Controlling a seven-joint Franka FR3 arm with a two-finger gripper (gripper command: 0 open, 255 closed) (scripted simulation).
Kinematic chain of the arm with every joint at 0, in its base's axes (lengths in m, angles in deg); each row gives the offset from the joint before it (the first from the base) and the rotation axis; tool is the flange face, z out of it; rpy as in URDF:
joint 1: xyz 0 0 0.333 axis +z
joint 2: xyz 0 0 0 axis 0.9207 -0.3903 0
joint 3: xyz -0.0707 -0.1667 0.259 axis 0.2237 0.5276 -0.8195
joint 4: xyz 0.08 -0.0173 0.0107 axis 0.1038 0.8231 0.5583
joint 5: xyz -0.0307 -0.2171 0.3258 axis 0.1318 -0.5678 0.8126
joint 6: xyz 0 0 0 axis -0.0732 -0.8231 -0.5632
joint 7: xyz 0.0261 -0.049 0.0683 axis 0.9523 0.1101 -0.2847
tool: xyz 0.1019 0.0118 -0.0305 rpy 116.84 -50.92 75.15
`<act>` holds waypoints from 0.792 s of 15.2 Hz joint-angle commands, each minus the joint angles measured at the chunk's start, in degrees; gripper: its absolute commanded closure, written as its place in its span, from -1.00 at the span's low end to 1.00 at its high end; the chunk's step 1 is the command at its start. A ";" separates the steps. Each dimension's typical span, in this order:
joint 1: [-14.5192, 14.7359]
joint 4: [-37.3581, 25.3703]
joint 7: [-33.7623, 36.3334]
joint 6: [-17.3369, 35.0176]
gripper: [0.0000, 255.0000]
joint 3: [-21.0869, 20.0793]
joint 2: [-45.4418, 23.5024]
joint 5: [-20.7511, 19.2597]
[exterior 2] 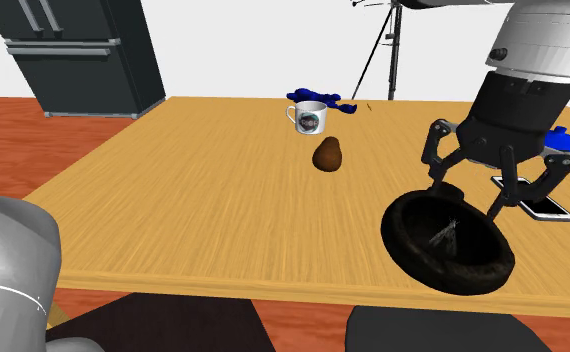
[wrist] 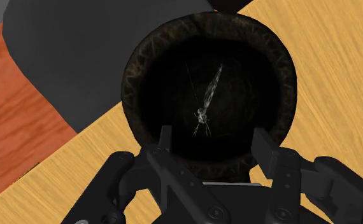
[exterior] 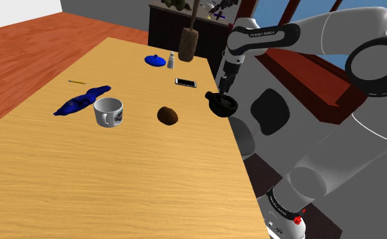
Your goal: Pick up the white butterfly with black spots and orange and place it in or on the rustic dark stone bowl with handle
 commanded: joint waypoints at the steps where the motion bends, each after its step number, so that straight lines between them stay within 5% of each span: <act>1: 0.00 0.00 0.00 0.00 -1.00 0.00 0.00 0.00; 4: 0.00 0.00 0.00 0.00 -1.00 0.00 0.00 0.00; 8: 0.07 -6.82 0.00 -7.25 -1.00 -0.08 0.44 0.02; 12: 0.07 -6.82 0.00 -7.25 -1.00 -0.08 0.44 0.02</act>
